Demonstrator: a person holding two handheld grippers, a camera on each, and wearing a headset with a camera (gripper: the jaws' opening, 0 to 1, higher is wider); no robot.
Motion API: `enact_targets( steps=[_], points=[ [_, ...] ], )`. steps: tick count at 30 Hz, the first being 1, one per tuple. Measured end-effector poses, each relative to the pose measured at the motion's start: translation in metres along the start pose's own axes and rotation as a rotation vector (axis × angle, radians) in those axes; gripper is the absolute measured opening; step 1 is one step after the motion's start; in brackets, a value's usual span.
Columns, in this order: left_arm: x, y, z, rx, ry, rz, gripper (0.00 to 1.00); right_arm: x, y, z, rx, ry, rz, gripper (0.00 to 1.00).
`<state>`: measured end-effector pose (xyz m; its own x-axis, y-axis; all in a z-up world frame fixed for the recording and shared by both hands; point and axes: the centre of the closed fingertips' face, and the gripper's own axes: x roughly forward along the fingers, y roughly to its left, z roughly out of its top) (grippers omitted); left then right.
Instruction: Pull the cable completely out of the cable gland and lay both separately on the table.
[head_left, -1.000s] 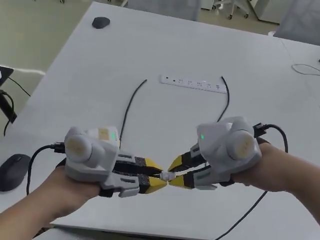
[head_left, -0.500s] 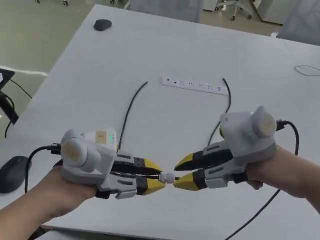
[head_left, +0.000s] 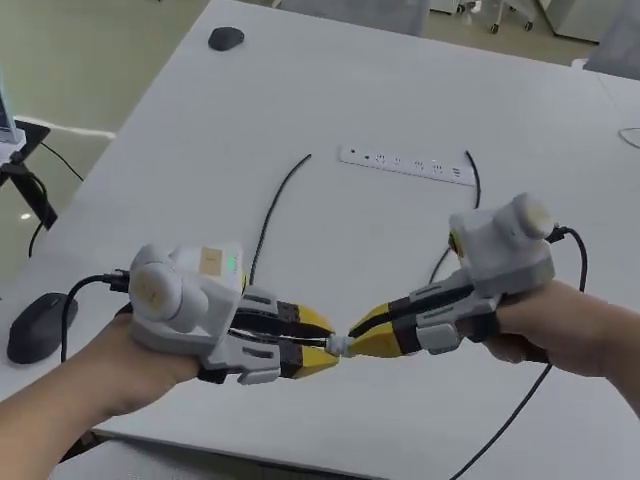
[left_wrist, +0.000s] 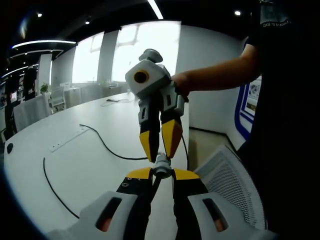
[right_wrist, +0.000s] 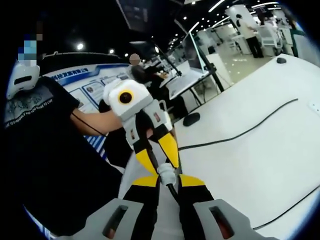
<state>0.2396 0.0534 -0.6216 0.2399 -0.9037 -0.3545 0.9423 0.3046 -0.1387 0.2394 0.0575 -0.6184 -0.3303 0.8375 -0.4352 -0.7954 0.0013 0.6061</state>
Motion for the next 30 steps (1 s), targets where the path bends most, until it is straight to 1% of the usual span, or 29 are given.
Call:
enact_targets(
  steps=[1,2,3,5,8,11,14,15,18,23,26,29,30],
  points=[
    [0.0,-0.001,0.0,-0.002,-0.001,-0.002,0.15,0.0,0.001,0.0,0.002,0.002,0.006,0.1],
    [0.001,-0.001,0.0,-0.003,-0.002,-0.004,0.15,0.001,0.003,-0.002,0.011,0.006,0.027,0.1],
    [0.001,-0.001,0.0,0.0,-0.002,-0.004,0.15,0.001,0.004,-0.002,0.016,0.009,0.037,0.1],
    [0.003,-0.002,0.0,0.001,0.001,-0.008,0.15,0.002,0.003,-0.005,0.013,0.017,0.035,0.11],
    [0.005,-0.002,-0.001,0.004,0.004,-0.01,0.15,0.002,0.004,-0.007,0.029,0.023,0.054,0.11],
    [0.007,-0.004,0.001,0.004,0.005,-0.013,0.15,0.002,0.006,-0.012,0.042,0.038,0.07,0.11],
    [0.009,-0.006,0.002,0.011,0.013,-0.017,0.15,0.002,0.007,-0.013,0.047,0.041,0.081,0.09],
    [0.009,-0.005,0.001,0.007,0.014,-0.017,0.15,0.001,0.007,-0.013,0.028,0.037,0.08,0.09],
    [0.009,-0.005,0.0,-0.003,0.016,-0.022,0.15,0.002,0.007,-0.014,0.038,0.037,0.084,0.09],
    [0.009,-0.004,-0.003,-0.008,0.022,-0.022,0.15,0.003,0.007,-0.016,-0.002,0.042,0.069,0.08],
    [0.009,-0.004,-0.003,-0.01,0.021,-0.02,0.15,0.003,0.007,-0.015,-0.058,0.044,0.041,0.08],
    [0.008,-0.004,-0.003,-0.027,0.014,-0.022,0.15,0.003,0.007,-0.014,-0.111,0.046,0.016,0.08],
    [0.008,-0.004,-0.003,-0.042,0.012,-0.024,0.15,0.003,0.007,-0.015,-0.148,0.05,0.003,0.08]
  ],
)
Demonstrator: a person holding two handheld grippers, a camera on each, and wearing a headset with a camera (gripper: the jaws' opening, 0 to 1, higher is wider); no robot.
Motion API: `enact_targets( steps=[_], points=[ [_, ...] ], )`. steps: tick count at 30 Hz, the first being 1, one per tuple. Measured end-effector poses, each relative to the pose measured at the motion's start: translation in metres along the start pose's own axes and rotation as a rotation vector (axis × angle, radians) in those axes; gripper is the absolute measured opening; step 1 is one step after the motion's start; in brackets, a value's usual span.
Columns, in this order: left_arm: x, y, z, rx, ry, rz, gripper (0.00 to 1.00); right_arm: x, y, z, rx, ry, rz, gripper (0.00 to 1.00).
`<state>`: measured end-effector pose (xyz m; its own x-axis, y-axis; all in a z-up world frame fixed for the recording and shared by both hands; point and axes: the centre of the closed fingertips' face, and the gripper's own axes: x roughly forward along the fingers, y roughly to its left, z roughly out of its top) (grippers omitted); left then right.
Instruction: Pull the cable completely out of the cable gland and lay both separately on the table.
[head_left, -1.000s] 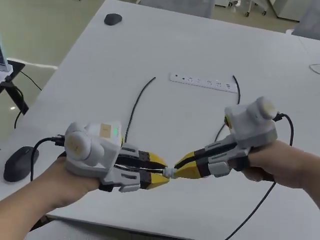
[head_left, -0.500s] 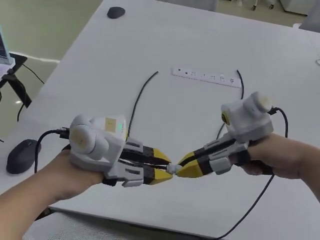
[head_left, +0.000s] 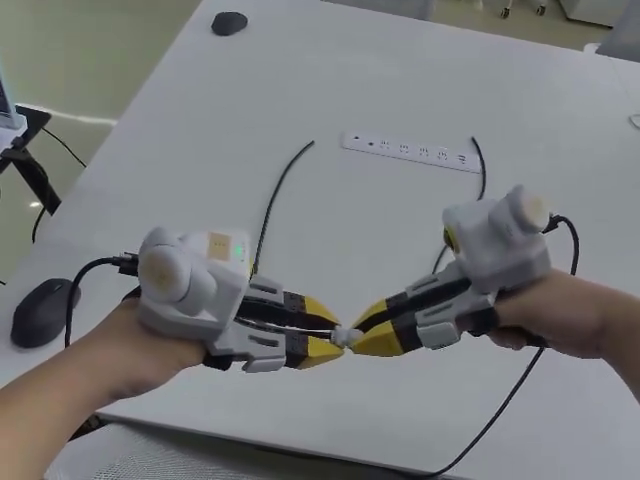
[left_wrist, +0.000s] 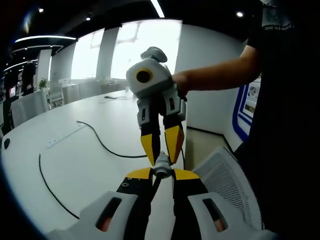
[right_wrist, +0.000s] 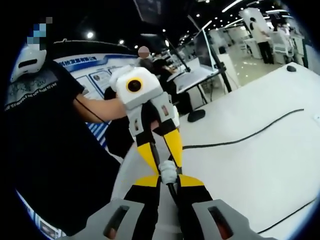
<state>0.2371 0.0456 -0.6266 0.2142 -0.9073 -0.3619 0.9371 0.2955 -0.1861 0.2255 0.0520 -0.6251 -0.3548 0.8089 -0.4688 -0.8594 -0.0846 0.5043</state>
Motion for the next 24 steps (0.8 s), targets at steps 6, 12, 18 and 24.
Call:
enact_targets(
  steps=[6,12,18,24],
  points=[
    [-0.0017,-0.0006,-0.0035,-0.044,-0.002,-0.01,0.15,0.003,-0.0003,-0.0014,-0.136,0.027,-0.069,0.07],
    [-0.0042,-0.002,-0.0041,-0.085,-0.011,-0.021,0.15,0.0048,-0.0035,-0.0017,-0.297,0.054,-0.159,0.07],
    [-0.0046,-0.003,-0.0052,-0.127,-0.012,-0.031,0.15,0.0071,-0.0018,-0.0045,-0.547,0.139,-0.282,0.07],
    [-0.0075,0.0008,-0.0026,-0.162,-0.02,-0.031,0.15,0.0067,-0.005,0.0006,-0.656,0.137,-0.374,0.07]
  ],
)
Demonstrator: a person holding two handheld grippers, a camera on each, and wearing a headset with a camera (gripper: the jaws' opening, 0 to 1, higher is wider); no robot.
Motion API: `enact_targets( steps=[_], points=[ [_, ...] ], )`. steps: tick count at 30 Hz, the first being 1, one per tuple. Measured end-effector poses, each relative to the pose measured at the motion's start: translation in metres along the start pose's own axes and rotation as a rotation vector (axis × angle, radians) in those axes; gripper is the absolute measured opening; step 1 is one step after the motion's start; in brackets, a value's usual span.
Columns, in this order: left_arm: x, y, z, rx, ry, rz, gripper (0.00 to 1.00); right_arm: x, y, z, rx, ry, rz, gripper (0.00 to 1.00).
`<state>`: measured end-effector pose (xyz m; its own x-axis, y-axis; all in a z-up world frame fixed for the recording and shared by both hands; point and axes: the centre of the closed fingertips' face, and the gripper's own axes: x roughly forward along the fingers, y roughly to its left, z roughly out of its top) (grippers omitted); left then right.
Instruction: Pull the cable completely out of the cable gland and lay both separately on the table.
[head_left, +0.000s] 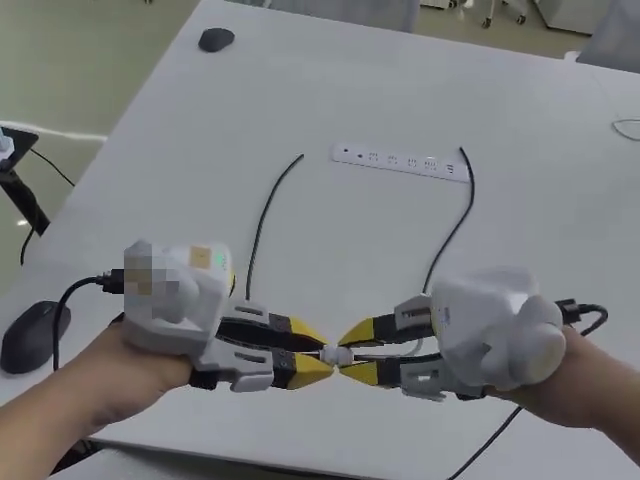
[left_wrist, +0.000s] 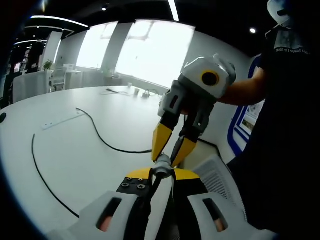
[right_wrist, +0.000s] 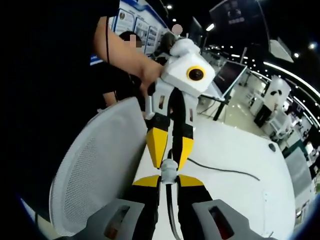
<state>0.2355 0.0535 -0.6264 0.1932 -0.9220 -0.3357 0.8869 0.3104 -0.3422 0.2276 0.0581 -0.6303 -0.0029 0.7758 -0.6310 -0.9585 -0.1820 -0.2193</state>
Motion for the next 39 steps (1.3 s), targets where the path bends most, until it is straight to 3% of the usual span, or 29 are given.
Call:
enact_targets(
  steps=[4,7,10,19,22,23,26,29,30,31,34,36,37,39],
  points=[
    [0.0,0.001,0.001,0.0,0.005,0.002,0.15,0.001,-0.001,0.0,-0.04,0.019,-0.027,0.08],
    [0.0,0.002,-0.001,0.006,0.011,0.001,0.15,0.002,-0.001,0.0,-0.028,0.019,-0.029,0.08],
    [0.0,0.001,-0.001,0.009,0.013,0.001,0.15,0.001,-0.002,-0.001,0.043,0.008,-0.028,0.08],
    [-0.001,-0.001,-0.002,0.038,0.018,0.0,0.15,-0.003,-0.005,0.003,0.118,-0.043,-0.008,0.1],
    [-0.001,-0.001,-0.002,0.042,0.017,0.001,0.15,-0.006,-0.004,0.002,0.23,-0.067,0.03,0.18],
    [-0.001,-0.001,-0.002,0.045,0.017,0.001,0.15,-0.008,0.001,0.001,0.329,-0.075,0.085,0.19],
    [0.0,-0.004,-0.003,0.061,0.02,-0.003,0.15,-0.012,-0.006,0.001,0.462,-0.114,0.117,0.2],
    [0.0,-0.005,-0.003,0.072,0.025,-0.003,0.15,-0.013,-0.011,-0.004,0.678,-0.141,0.198,0.21],
    [0.0,-0.005,-0.003,0.073,0.025,-0.003,0.15,-0.012,-0.011,-0.005,0.683,-0.149,0.219,0.19],
    [0.001,-0.005,-0.003,0.074,0.025,-0.003,0.15,-0.012,-0.006,-0.004,0.727,-0.159,0.278,0.17],
    [0.001,-0.007,-0.003,0.083,0.027,-0.003,0.15,-0.009,-0.005,-0.004,0.811,-0.171,0.328,0.15],
    [0.002,-0.007,-0.003,0.086,0.03,-0.004,0.15,-0.006,-0.008,-0.004,0.802,-0.189,0.325,0.14],
    [0.002,-0.007,-0.003,0.089,0.03,-0.004,0.15,-0.007,-0.004,0.001,0.84,-0.207,0.369,0.14],
    [0.001,-0.006,-0.003,0.09,0.031,-0.002,0.15,-0.006,0.0,0.002,0.847,-0.208,0.391,0.13]
  ],
)
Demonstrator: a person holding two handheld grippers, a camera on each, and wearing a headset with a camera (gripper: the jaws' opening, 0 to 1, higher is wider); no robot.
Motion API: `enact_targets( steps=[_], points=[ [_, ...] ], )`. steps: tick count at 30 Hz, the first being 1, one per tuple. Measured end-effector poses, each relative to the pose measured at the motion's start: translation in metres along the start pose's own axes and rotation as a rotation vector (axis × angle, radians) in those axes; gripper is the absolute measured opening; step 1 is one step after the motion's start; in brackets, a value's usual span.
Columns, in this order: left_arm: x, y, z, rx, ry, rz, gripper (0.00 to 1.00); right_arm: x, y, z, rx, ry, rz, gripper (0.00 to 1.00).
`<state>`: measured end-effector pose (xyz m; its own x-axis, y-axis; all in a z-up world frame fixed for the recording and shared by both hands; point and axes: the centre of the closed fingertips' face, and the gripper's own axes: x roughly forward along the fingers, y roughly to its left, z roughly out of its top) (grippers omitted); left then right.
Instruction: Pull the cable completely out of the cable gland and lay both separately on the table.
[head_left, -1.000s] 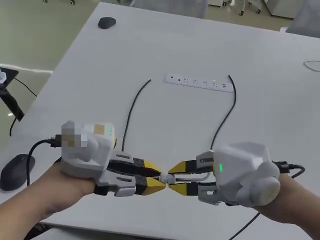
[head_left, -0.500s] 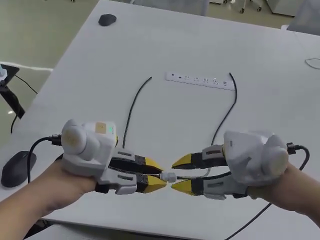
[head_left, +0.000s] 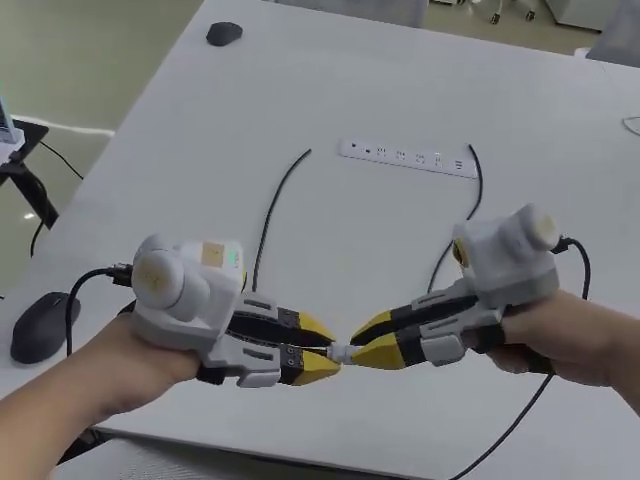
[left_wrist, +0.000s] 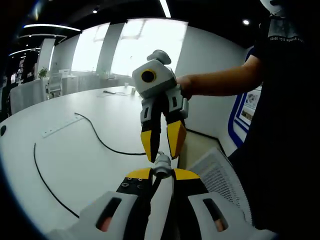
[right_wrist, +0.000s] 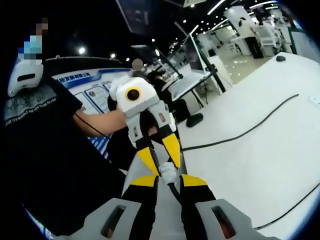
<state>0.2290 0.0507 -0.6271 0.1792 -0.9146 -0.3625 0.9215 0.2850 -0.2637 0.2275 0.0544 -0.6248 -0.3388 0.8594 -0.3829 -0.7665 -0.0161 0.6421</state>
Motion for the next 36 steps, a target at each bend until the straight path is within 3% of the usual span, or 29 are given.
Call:
enact_targets(
  steps=[3,10,13,17,24,30,36],
  points=[
    [-0.0001,0.0001,0.0003,0.0,-0.001,0.0,0.15,0.0036,0.0029,-0.0044,-0.004,0.022,0.005,0.12],
    [0.0003,0.001,0.0,-0.002,0.0,0.002,0.15,0.0044,0.0033,-0.0046,-0.025,0.017,0.004,0.09],
    [0.0,0.0013,-0.0001,-0.021,-0.002,0.001,0.15,0.0033,0.0015,-0.0033,-0.129,0.019,-0.016,0.08],
    [-0.0009,0.0037,0.0007,-0.023,-0.004,0.004,0.15,0.0034,0.0007,-0.0011,-0.281,0.04,-0.083,0.08],
    [-0.001,-0.0003,-0.0005,-0.048,-0.009,-0.017,0.15,0.0052,0.0036,-0.006,-0.622,0.144,-0.225,0.08],
    [-0.0002,-0.0016,-0.0011,-0.069,-0.017,-0.02,0.15,0.0053,0.0024,-0.0088,-0.8,0.239,-0.31,0.07],
    [-0.0038,0.0035,0.0017,-0.088,-0.027,-0.002,0.15,0.0069,-0.0003,-0.0036,-0.914,0.252,-0.401,0.07]
  ],
)
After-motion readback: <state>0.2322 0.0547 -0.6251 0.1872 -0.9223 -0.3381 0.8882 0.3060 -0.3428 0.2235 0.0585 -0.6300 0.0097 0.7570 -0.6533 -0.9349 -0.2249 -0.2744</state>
